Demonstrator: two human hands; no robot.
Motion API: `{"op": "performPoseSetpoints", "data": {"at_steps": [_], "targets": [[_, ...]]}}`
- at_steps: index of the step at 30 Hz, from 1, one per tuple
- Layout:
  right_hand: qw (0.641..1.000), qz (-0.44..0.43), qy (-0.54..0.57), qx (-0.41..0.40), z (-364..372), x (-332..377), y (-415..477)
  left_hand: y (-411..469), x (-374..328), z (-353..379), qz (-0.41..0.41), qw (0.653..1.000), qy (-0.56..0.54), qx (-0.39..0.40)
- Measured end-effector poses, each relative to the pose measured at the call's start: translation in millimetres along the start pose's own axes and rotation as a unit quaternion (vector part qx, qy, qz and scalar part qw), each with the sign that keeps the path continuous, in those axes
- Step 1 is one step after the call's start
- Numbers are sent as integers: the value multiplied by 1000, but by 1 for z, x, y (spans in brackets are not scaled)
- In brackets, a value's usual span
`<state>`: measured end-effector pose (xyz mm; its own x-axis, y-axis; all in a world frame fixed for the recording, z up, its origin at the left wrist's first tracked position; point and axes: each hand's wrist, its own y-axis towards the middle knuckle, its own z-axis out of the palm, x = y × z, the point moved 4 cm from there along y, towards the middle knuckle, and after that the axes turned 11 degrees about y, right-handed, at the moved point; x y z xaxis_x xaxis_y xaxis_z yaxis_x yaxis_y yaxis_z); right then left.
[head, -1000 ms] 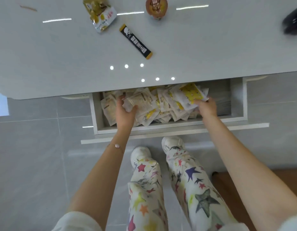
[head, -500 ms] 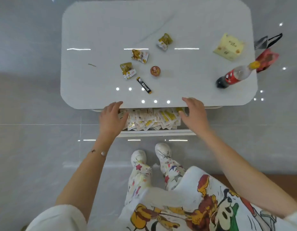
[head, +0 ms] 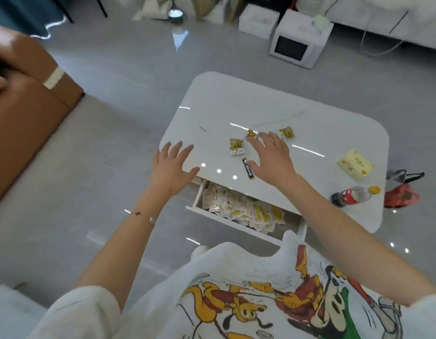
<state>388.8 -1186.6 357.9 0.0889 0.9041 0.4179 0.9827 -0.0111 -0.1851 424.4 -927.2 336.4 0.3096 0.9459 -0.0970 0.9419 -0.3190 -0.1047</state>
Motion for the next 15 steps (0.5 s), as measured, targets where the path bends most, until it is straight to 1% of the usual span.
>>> {"op": "performPoseSetpoints", "data": {"at_steps": [3,6,11,15], "targets": [[996,-84,-24,11,-1,59,23,-28,48,-18,-64,998,7,-21],[985,-161,-45,31,12,131,40,-63,105,-31,-143,988,4,-48],[959,-267,-62,67,53,264,60,-128,204,-46,-258,963,-5,-73],[936,-334,-66,93,97,377,66,-189,291,-55,-332,939,1,-86]]}}
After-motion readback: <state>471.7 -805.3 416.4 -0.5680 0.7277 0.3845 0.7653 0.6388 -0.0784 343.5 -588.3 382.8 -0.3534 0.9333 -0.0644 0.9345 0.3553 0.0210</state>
